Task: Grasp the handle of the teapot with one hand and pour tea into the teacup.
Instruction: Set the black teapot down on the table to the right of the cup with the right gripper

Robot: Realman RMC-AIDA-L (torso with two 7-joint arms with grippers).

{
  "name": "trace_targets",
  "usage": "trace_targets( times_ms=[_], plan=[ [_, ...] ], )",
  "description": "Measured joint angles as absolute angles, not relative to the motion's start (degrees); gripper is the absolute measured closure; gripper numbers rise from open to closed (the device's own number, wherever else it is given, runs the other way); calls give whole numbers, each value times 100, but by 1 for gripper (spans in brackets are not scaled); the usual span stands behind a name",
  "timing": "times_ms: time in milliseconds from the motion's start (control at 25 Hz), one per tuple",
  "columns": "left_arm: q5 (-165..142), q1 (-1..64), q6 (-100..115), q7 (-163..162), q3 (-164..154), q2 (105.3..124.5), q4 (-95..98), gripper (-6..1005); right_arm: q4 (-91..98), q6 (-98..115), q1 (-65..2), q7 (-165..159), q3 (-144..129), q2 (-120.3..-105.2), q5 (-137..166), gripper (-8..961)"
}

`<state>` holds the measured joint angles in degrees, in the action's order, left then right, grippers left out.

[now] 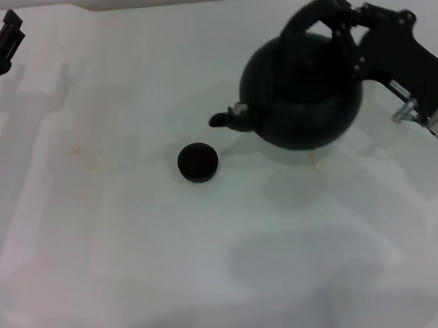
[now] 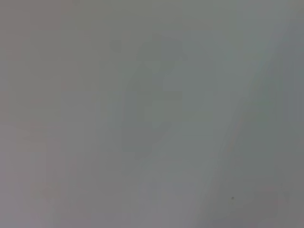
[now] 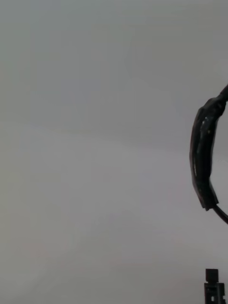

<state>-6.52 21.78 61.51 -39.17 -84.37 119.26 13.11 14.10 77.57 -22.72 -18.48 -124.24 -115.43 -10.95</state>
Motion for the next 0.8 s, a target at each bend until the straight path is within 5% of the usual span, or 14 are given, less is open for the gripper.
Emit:
trace_targets(
  times_ms=[800],
  plan=[
    [-676, 2182, 6144, -3895, -8437, 11918, 1299, 137, 814, 7689, -2045, -1860, -12498, -11552, -1028, 844]
  ],
)
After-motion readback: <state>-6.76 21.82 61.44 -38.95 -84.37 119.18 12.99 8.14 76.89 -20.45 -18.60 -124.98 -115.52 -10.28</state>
